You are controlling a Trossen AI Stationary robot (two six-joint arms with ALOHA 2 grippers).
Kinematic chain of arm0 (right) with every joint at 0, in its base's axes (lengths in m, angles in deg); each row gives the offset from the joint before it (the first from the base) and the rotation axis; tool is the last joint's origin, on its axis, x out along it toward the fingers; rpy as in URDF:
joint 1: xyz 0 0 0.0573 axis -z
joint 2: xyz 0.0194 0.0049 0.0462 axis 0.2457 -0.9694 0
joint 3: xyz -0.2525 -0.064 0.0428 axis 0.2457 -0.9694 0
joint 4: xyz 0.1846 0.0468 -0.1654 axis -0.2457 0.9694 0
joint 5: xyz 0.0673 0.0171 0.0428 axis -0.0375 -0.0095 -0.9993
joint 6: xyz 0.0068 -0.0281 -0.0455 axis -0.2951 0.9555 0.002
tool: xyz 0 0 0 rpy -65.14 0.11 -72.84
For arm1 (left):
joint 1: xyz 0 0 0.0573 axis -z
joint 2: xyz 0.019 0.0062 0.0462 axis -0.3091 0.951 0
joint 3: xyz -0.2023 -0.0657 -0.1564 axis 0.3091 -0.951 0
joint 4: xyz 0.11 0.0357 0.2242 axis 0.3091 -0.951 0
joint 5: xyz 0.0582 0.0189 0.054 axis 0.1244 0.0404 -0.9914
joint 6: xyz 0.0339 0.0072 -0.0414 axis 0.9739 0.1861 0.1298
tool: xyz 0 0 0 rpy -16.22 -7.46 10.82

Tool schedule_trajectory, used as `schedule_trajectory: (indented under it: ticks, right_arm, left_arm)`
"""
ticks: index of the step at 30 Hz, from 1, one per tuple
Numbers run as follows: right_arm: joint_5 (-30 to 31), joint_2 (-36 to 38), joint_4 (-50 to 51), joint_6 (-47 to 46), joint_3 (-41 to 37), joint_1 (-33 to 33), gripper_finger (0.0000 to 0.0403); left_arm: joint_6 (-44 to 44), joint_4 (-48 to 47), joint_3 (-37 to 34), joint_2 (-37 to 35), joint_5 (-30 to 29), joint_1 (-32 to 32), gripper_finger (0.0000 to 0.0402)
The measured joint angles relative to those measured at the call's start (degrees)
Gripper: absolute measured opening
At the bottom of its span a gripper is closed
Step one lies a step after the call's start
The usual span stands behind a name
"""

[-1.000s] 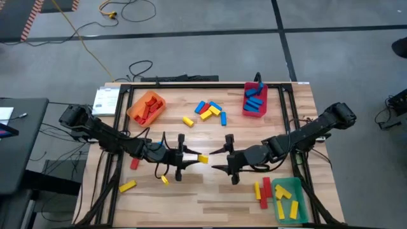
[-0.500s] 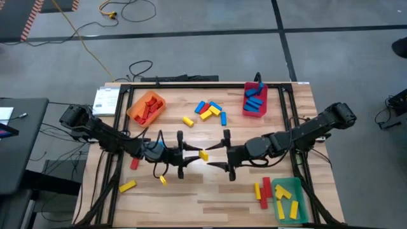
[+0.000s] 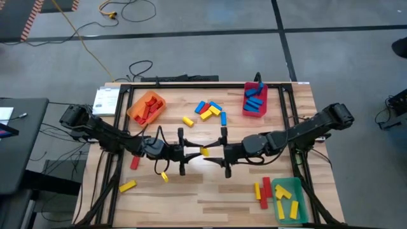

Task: Sort blocks
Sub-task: Put the yellow block into the green bin

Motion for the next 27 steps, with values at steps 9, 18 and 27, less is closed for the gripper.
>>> schedule_trajectory:
  ticks: [9,18,27]
  right_arm:
    - [0.15,-4.13,-3.19,4.57,1.07,0.70,0.0136]
    - [0.35,-2.28,-1.34,4.87,1.11,0.70,0.0132]
    - [0.68,-0.61,7.47,-2.27,1.25,0.02,0.0124]
  left_arm:
    - [-1.43,-1.92,0.02,0.00,0.79,0.02,0.0106]
    - [-0.95,-1.79,0.15,-0.11,0.49,0.02,0.0107]
    - [-1.43,-5.52,-0.09,0.07,0.44,0.39,0.0179]
